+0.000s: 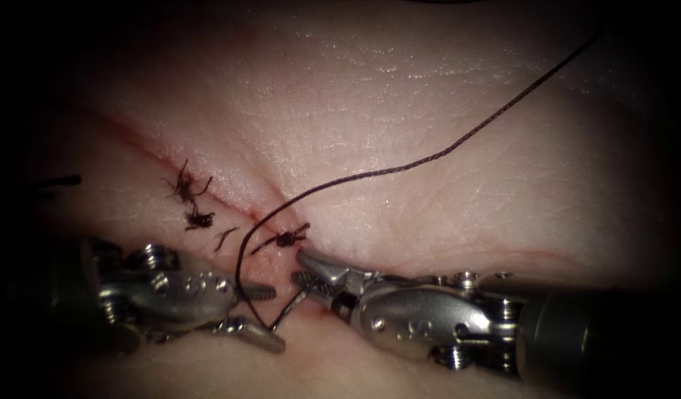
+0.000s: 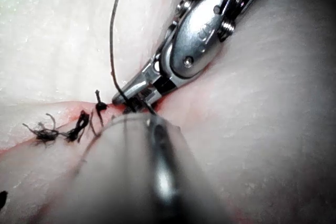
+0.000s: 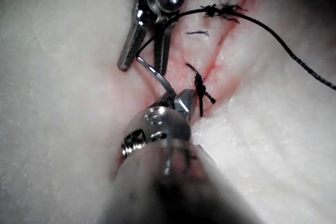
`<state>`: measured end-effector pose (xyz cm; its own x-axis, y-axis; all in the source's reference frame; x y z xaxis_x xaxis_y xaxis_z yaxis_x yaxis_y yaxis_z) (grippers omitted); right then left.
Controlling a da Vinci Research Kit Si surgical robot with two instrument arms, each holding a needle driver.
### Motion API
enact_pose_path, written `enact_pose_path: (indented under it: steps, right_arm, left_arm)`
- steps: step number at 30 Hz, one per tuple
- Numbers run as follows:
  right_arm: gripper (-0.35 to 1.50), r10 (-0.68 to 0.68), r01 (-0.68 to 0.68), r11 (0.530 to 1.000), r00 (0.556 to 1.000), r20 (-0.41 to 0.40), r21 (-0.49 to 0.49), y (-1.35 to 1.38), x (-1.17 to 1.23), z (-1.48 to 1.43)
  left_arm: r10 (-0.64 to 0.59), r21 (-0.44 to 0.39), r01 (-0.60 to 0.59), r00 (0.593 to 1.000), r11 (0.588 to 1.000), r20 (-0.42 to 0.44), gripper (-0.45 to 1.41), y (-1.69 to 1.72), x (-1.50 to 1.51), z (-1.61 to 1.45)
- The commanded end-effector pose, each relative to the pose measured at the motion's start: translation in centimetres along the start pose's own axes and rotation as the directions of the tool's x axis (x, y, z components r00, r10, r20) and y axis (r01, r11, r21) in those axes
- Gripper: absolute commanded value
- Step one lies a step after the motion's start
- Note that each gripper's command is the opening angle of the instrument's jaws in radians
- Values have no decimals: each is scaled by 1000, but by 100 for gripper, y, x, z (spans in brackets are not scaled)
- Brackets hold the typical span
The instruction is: Wound Closure
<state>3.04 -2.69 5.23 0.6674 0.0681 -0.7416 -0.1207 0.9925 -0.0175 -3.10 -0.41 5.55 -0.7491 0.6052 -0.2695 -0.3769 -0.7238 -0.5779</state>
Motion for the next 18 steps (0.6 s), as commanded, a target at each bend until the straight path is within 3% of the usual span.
enact_pose_path:
  steps: [1,18]
  right_arm:
    - [-35,10,-10,1000,1000,5,7,-6,0,9]
    - [-35,183,-185,979,983,35,87,-32,-18,14]
  left_arm:
    - [0,-1,0,1000,1000,0,51,1,0,8]
    - [6,-1,-6,1000,1000,1,51,1,0,8]
